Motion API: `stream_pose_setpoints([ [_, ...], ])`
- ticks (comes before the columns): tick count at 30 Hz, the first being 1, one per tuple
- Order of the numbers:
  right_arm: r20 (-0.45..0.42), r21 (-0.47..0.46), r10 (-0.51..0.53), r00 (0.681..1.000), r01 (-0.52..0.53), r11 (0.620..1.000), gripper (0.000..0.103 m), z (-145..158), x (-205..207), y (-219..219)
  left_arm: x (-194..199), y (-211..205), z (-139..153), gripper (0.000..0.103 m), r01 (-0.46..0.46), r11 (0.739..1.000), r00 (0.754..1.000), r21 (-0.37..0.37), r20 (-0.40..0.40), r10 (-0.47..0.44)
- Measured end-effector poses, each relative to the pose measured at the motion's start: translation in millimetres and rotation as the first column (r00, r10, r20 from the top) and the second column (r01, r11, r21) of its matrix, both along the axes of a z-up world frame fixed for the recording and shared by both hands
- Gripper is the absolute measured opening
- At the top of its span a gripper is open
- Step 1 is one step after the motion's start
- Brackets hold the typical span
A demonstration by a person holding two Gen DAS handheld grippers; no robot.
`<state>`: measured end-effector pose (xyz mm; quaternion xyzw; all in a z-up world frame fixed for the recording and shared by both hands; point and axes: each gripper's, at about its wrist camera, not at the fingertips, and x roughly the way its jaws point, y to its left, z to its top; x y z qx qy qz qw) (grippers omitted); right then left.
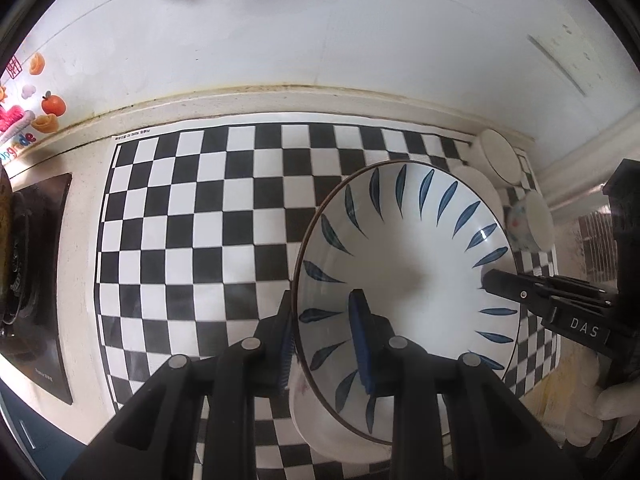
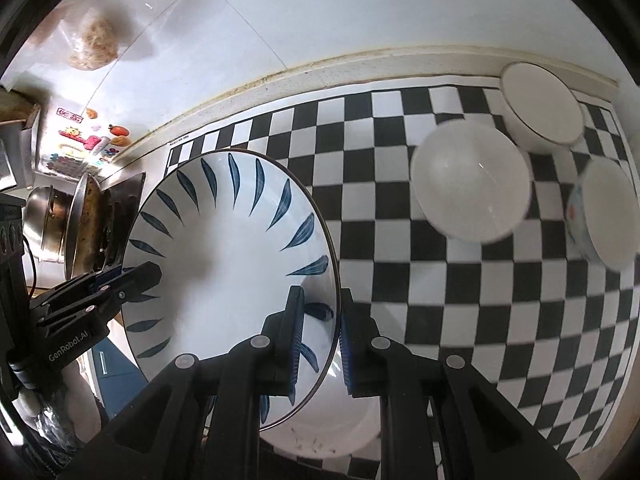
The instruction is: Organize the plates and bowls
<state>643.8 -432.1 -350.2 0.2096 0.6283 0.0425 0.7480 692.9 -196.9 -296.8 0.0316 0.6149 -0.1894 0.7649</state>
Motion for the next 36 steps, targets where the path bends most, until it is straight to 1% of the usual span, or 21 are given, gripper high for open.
stream_pose_setpoints([
  [4,0.004,0.0,-0.018,1.0,0.018,1.0,0.018,-0.1,-24.3,1.6,-19.0,-0.7,-0.4,0.023,0.023,1.0,1.0,-0.005,-0.002,-0.023],
  [8,-0.014,0.01,-0.031,0.999,0.031,0.999,0.018,-11.6,-50.8,5.9,-38.3,-0.1,-9.3,0.023,0.041,0.999,0.999,-0.001,-0.019,-0.041],
  [11,-0.046,0.008,-0.029,0.999,0.03,1.0,0.018,-30.1,-70.3,11.4,-54.4,1.5,-27.6,0.023,0.048,0.999,0.997,0.016,-0.059,-0.047],
  [14,-0.085,0.012,-0.029,0.996,0.03,0.999,0.018,-49.8,-83.6,14.4,-67.2,4.0,-53.8,0.023,0.057,0.998,0.993,0.036,-0.11,-0.053],
  [18,-0.136,0.017,-0.027,0.99,0.029,0.999,0.018,-78.6,-98.1,18.7,-79.7,1.6,-78.1,0.023,0.072,0.995,0.988,0.075,-0.145,-0.06],
  [21,-0.153,0.014,-0.028,0.988,0.03,0.999,0.018,-90.3,-103.4,19.4,-83.4,0.3,-90.7,0.023,0.079,0.993,0.985,0.092,-0.159,-0.063],
  [24,-0.163,0.004,-0.029,0.986,0.03,1.0,0.018,-96.2,-105.7,19.2,-85.1,-2.7,-96.9,0.023,0.081,0.992,0.982,0.092,-0.177,-0.064],
  [30,-0.18,0.003,-0.029,0.983,0.03,1.0,0.018,-102.3,-104.9,20.1,-83.3,-3.1,-104.1,0.023,0.082,0.991,0.979,0.103,-0.195,-0.06],
  [36,-0.191,-0.026,-0.018,0.981,0.014,1.0,0.018,-105.5,-95.9,30.7,-80.5,-6.9,-116.8,0.024,0.08,0.99,0.974,0.112,-0.22,-0.054],
])
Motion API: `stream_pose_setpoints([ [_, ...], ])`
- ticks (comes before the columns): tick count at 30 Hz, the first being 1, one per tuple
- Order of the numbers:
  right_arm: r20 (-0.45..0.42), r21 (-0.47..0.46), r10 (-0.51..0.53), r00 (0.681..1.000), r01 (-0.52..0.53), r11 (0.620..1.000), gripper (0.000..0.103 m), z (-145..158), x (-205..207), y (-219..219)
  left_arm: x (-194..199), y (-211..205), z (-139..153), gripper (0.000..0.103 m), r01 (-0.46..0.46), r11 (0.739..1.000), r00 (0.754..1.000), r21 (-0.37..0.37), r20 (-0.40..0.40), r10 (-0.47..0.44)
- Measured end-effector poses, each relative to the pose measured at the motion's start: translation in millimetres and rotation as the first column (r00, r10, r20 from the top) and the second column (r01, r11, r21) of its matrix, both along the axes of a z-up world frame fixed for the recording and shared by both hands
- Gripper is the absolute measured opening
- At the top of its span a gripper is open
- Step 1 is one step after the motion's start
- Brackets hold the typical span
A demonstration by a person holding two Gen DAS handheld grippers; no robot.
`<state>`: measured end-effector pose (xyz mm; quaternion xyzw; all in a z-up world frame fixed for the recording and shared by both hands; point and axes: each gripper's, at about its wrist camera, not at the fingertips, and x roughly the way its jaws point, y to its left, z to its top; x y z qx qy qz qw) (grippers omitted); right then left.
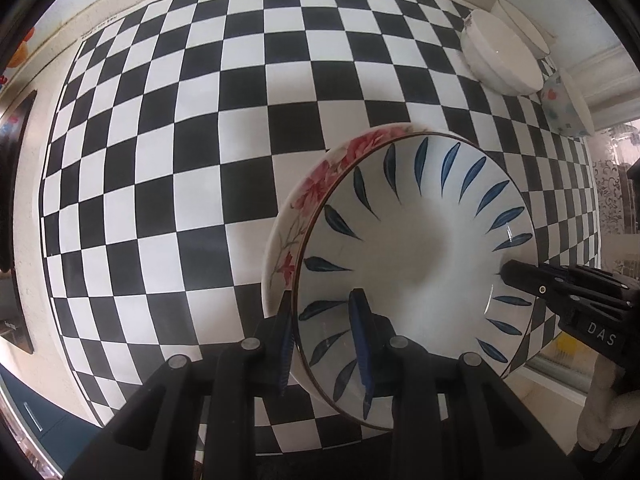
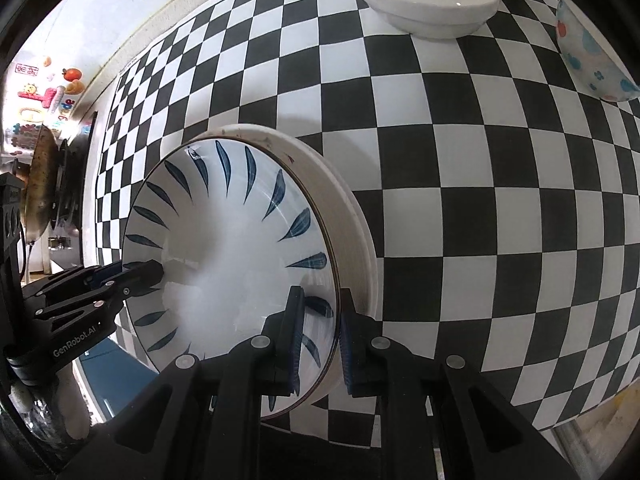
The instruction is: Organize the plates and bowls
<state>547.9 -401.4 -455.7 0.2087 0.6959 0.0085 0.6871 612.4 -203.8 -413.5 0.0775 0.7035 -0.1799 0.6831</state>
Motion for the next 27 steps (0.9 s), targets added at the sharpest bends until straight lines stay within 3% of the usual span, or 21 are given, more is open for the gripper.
stream_pose_setpoints([
  [10,-0.011,-0.017,0.0,1.0,0.0,1.0,0.019,-7.2,3.4,7.8,1.2,-3.7,-9.4,0.024,-0.012,1.0,1.0,0.007,-0.024,0.012],
  [19,-0.035,-0.029,-0.01,0.999,0.009,1.0,0.024,-5.7,5.3,7.4,3.4,-5.0,-11.9,0.031,-0.032,0.999,0.999,0.016,-0.043,0.033],
  [22,-0.04,-0.014,-0.013,0.999,0.013,1.0,0.034,-5.5,7.2,10.2,2.9,-10.4,-12.7,0.039,-0.016,1.0,0.999,0.015,-0.05,0.016],
  [24,-0.046,0.0,-0.015,0.999,0.015,1.0,0.042,-5.6,8.4,12.3,2.8,-13.7,-14.9,0.05,-0.015,1.0,0.997,-0.004,-0.071,0.015],
  [25,-0.049,0.013,-0.015,0.999,0.015,1.0,0.05,-5.9,8.7,13.9,2.7,-14.6,-15.5,0.052,-0.019,1.0,0.997,-0.008,-0.076,0.018],
  [27,-0.06,0.043,-0.01,0.998,0.013,0.999,0.06,-7.5,9.6,18.8,2.6,-18.2,-17.0,0.065,-0.017,1.0,0.996,-0.024,-0.089,0.014],
])
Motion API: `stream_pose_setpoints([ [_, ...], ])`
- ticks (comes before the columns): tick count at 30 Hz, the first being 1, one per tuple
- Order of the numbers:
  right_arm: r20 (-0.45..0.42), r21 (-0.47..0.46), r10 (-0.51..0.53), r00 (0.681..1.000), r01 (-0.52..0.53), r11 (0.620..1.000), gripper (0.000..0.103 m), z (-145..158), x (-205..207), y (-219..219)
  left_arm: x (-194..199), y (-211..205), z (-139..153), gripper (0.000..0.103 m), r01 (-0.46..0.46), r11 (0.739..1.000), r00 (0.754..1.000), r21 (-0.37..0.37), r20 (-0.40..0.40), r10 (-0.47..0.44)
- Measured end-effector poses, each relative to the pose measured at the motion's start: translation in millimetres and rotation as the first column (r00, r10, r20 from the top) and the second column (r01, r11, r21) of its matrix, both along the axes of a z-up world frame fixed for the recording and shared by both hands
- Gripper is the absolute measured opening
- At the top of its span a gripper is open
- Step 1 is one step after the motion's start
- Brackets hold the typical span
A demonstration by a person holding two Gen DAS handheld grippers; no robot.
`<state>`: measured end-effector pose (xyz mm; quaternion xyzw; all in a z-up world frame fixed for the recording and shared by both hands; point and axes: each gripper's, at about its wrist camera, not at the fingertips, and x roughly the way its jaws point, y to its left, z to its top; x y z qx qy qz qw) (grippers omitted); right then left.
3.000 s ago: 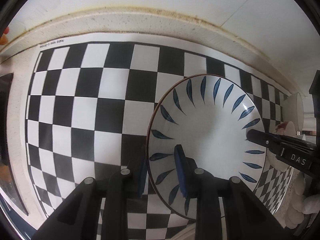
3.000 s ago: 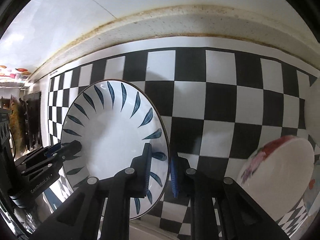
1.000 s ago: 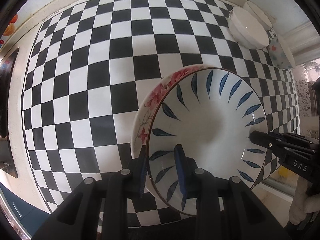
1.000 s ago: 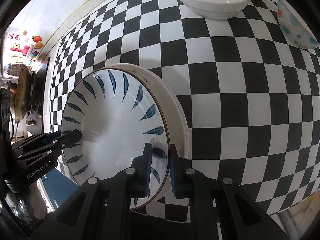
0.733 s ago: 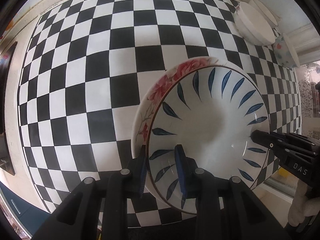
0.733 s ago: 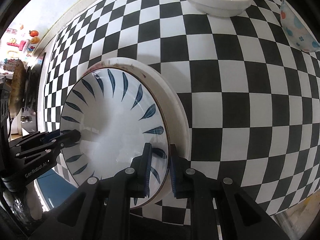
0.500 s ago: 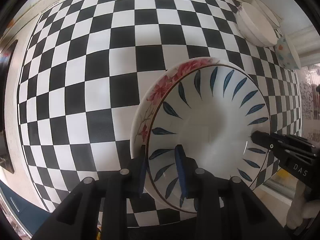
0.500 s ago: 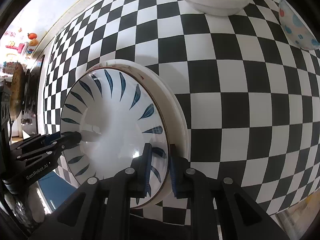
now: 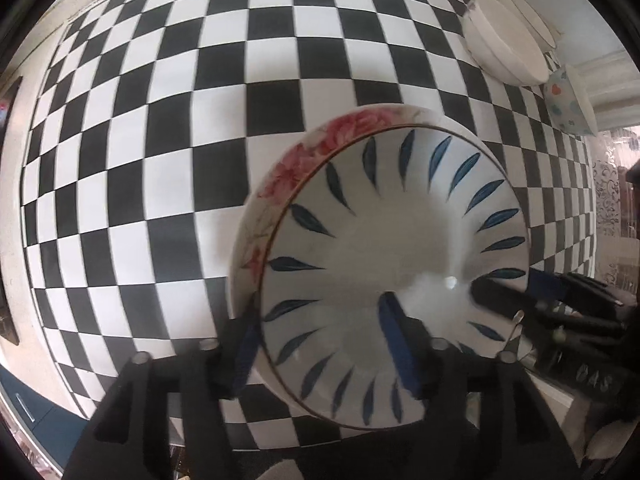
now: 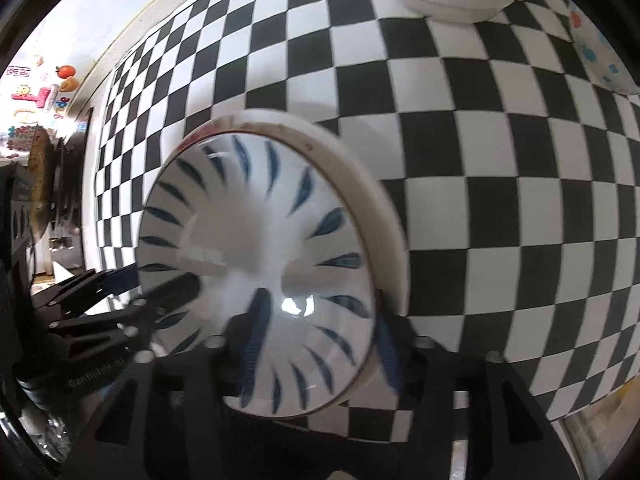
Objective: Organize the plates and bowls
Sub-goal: 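Lower the blue-striped plate onto the stack and open the right gripper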
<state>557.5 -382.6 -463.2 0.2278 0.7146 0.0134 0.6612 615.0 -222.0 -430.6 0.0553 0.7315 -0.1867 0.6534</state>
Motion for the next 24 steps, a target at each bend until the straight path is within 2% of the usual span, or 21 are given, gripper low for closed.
stream_pose_setpoints([
  [1,-0.002,0.008,0.001,1.0,-0.001,1.0,0.065,-0.6,0.6,3.2,-0.5,-1.6,-0.4,0.067,-0.001,1.0,1.0,-0.002,-0.004,0.001],
  [7,-0.016,0.032,-0.011,1.0,0.012,0.999,0.068,-0.1,-3.5,5.3,-0.9,-3.3,2.2,0.071,-0.009,1.0,1.0,0.01,0.001,0.009],
  [11,-0.021,0.058,-0.027,0.999,0.028,0.998,0.075,2.4,-7.8,4.2,0.1,-2.0,10.8,0.074,-0.022,1.0,1.0,0.005,0.016,0.022],
  [13,-0.013,0.061,-0.028,1.0,0.028,0.998,0.082,7.6,-9.7,2.8,-1.7,-0.2,16.5,0.074,-0.027,1.0,0.999,0.003,0.027,0.027],
  [15,0.004,0.062,-0.03,1.0,0.03,0.998,0.083,16.4,-10.6,3.2,-3.2,-0.4,22.0,0.074,-0.034,0.999,0.999,-0.002,0.035,0.034],
  [19,0.031,0.017,-0.012,0.999,0.012,1.0,0.083,33.1,-10.6,4.5,-9.0,4.4,32.9,0.074,-0.034,0.999,0.997,0.006,0.075,0.034],
  [24,0.061,-0.099,0.018,0.998,-0.012,0.995,0.083,56.1,-13.7,4.3,-14.5,6.4,54.7,0.074,-0.046,0.998,0.987,0.039,0.157,0.039],
])
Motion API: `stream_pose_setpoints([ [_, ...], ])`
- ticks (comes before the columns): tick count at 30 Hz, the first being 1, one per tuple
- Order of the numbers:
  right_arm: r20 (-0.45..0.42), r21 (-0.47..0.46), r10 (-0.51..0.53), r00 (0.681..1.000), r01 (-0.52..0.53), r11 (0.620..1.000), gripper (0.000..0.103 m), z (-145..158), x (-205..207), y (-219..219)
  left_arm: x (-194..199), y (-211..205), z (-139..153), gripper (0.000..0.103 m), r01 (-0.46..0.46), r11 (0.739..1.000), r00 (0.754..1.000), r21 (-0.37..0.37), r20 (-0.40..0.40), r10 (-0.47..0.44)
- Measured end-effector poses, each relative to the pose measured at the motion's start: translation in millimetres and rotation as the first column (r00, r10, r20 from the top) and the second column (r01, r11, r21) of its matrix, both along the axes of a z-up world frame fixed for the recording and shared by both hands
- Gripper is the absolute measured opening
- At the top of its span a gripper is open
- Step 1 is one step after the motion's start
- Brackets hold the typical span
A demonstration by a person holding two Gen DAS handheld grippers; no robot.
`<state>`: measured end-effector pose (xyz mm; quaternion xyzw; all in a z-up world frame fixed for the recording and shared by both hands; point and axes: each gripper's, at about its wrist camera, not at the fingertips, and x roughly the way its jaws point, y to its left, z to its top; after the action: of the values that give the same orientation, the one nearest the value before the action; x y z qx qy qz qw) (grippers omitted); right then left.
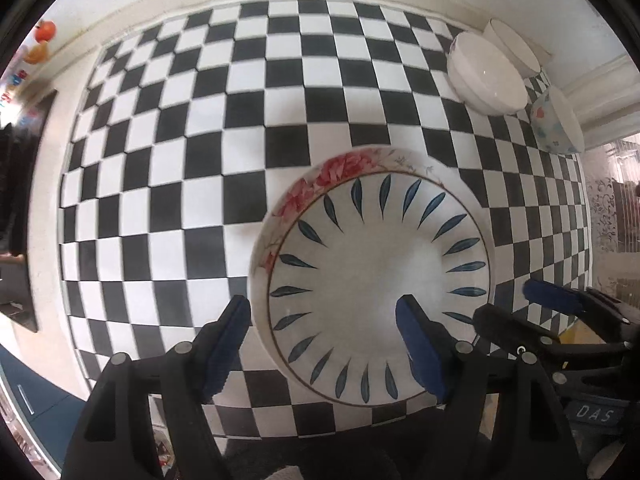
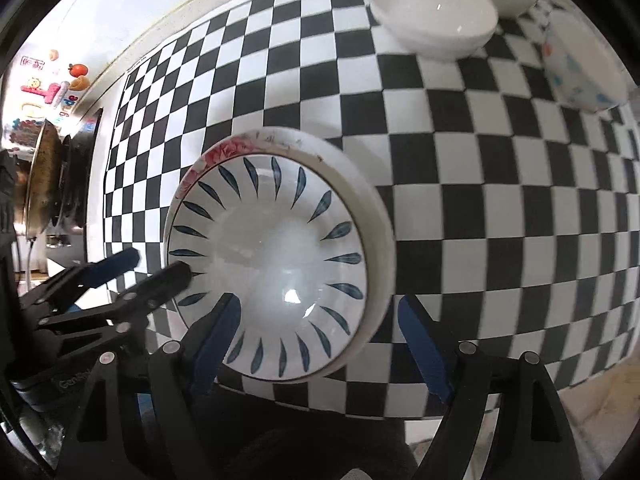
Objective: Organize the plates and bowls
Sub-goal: 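Lower the blue-striped plate onto the stack and open the right gripper, then move the right gripper toward the white bowls along the wall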
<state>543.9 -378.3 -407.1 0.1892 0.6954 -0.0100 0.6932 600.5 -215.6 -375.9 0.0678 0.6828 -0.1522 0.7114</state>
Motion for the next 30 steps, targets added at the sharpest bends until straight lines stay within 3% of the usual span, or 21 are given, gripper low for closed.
stream_pose_setpoints([
  [5,0.054,-0.125,0.041,0.998,-0.034,0.992,0.086,42.3,-11.8,2.0,-11.6,3.8,34.5,0.074,-0.014,1.0,0.996,0.021,0.085,0.012],
  [15,0.196,-0.158,0.069,0.978,-0.038,0.987,0.086,149.2,-48.7,13.0,-51.0,6.7,131.4,0.074,-0.048,0.999,0.978,0.014,0.206,0.044],
  [21,0.252,-0.167,0.091,0.963,-0.05,0.985,0.086,191.8,-65.8,4.2,-74.7,3.4,155.7,0.074,-0.07,0.997,0.972,0.018,0.225,0.064],
  [30,0.262,-0.177,0.14,0.955,-0.095,0.98,0.086,213.8,-73.7,-5.5,-91.1,-5.9,171.6,0.074,-0.087,0.996,0.967,0.034,0.244,0.076],
])
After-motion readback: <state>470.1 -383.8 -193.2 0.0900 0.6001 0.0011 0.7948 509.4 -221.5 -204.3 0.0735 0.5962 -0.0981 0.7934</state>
